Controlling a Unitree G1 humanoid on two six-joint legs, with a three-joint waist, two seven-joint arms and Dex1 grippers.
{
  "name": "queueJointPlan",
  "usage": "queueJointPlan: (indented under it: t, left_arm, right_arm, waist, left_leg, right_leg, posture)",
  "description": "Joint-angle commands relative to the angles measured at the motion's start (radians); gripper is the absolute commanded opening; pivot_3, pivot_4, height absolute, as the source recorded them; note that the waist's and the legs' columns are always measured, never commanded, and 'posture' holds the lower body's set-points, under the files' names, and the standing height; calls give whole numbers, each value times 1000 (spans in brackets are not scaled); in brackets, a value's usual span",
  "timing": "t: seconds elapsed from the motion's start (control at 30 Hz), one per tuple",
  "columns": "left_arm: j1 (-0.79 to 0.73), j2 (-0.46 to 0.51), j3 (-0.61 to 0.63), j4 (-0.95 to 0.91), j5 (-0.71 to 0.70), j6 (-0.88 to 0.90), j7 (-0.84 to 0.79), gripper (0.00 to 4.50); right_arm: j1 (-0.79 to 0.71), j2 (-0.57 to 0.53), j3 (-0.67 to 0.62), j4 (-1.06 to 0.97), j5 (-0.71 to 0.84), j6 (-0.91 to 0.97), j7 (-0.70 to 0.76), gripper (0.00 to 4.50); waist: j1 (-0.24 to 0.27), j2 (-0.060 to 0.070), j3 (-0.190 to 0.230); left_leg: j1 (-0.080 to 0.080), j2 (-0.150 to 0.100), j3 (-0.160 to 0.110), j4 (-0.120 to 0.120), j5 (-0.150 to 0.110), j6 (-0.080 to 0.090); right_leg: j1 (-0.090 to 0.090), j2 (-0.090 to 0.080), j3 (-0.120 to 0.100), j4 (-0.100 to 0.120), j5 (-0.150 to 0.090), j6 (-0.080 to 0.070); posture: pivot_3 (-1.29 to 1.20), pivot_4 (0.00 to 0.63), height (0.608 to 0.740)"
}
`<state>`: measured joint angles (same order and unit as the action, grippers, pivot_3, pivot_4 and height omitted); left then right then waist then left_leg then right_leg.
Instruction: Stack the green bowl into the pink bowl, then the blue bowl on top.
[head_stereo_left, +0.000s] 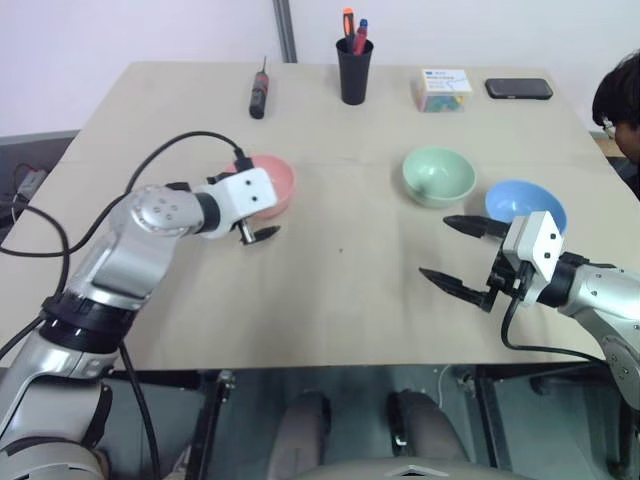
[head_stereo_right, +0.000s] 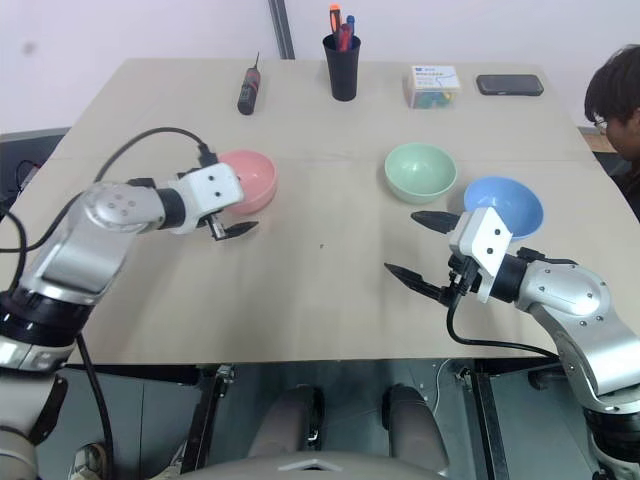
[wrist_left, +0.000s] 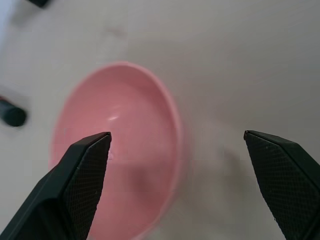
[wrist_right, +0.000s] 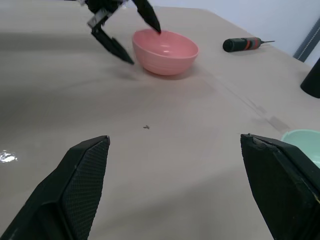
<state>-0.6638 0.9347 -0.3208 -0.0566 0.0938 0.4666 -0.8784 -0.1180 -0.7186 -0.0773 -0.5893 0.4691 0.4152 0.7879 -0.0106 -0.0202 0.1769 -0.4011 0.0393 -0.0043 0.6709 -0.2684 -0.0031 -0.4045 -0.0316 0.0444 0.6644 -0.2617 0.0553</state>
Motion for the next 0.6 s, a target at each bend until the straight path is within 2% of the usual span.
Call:
queueJointPlan:
  t: [0.03,0.07,0.1,0.23,0.33,0.37,0.47,0.6]
  left_arm:
    - [-65,-24,-45,54,77,-23,-36,3989]
    - [-77,-34,-55,76,90,-33,-42,3841]
    - [-91,-46,-63,100,104,-43,-43,3441]
    - [-128,-88,-63,148,117,-55,-71,1471]
    - [-131,-99,-59,152,117,-66,-105,330]
    - [-130,-101,-59,153,115,-71,-117,119]
    - [-127,-115,-48,136,88,-89,-161,119]
    - [-84,-137,-18,-42,-72,-95,-308,119]
  right_arm:
    - [3,7,-15,-49,-6,-29,-14,4500]
    - [8,7,-16,-52,-9,-31,-18,4500]
    - [15,8,-18,-56,-10,-34,-21,4500]
    - [44,12,-30,-78,-15,-32,-38,4500]
    - [66,12,-42,-88,-20,-32,-52,4500]
    - [74,11,-45,-89,-23,-35,-54,4500]
    - [89,10,-55,-95,-26,-39,-62,4500]
    - [114,11,-72,-105,-33,-40,-76,4500]
  waist:
    - [0,0,0]
    - [0,0,0]
    - [-1,0,0]
    - [0,0,0]
    - [0,0,0]
    - [0,0,0]
    - [0,0,0]
    - [0,0,0]
  left_leg:
    - [0,0,0,0,0,0]
    - [0,0,0,0,0,0]
    - [0,0,0,0,0,0]
    - [0,0,0,0,0,0]
    - [-1,0,0,1,0,0]
    - [-1,0,0,1,0,0]
    - [0,0,0,1,0,0]
    - [-1,0,0,2,0,0]
  right_leg:
    - [0,0,0,0,0,0]
    - [0,0,0,0,0,0]
    - [0,0,0,0,0,0]
    - [0,0,0,0,0,0]
    - [0,0,0,0,0,0]
    - [0,0,0,0,0,0]
    - [0,0,0,1,0,0]
    - [0,0,0,1,0,0]
  posture:
    - [0,150,740]
    - [0,150,740]
    - [0,150,740]
    - [0,150,740]
    - [0,150,740]
    - [0,150,740]
    - [0,150,740]
    - [0,150,740]
